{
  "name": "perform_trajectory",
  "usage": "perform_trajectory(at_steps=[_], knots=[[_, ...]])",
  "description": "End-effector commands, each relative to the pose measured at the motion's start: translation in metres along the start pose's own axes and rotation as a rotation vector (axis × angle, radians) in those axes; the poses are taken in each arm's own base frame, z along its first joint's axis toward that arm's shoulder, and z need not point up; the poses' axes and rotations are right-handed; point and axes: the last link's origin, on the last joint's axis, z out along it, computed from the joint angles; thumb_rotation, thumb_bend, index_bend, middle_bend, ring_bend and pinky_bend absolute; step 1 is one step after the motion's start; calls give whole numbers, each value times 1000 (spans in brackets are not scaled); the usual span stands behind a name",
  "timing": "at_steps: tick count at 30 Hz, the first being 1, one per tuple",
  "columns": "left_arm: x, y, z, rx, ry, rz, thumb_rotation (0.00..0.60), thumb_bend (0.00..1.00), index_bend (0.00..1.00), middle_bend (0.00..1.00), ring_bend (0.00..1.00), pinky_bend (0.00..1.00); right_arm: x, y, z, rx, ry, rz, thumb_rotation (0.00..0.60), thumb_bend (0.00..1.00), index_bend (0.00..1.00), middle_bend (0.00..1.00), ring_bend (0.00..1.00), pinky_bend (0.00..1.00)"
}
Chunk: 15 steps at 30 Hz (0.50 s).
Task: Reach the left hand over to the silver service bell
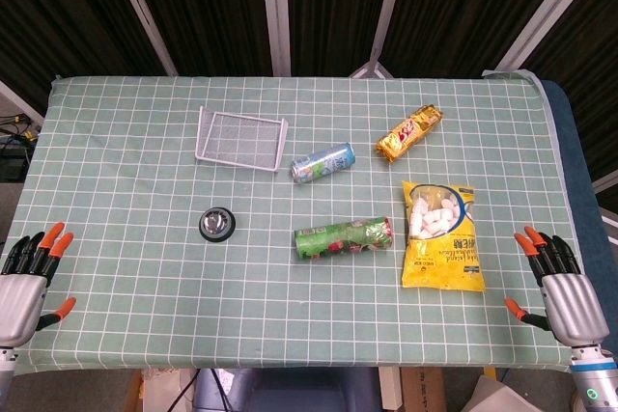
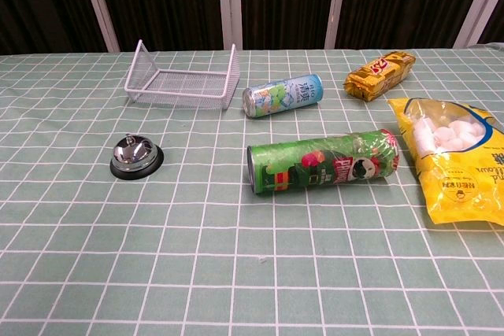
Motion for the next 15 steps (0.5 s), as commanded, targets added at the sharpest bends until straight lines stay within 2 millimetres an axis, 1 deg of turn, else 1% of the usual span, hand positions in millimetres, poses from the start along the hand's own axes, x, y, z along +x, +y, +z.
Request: perform_trajectory(at_steps=[1, 15], knots=[[0, 0, 0, -1, 2, 0, 600, 267, 0, 0, 0, 0, 0, 0, 0, -1, 0, 2, 600, 246, 0, 0, 0, 0], [-1, -1, 0, -1, 4, 4, 600, 267, 0, 0, 0, 0, -1, 0, 0, -8, -30, 3, 600, 247, 0, 0, 0, 0]])
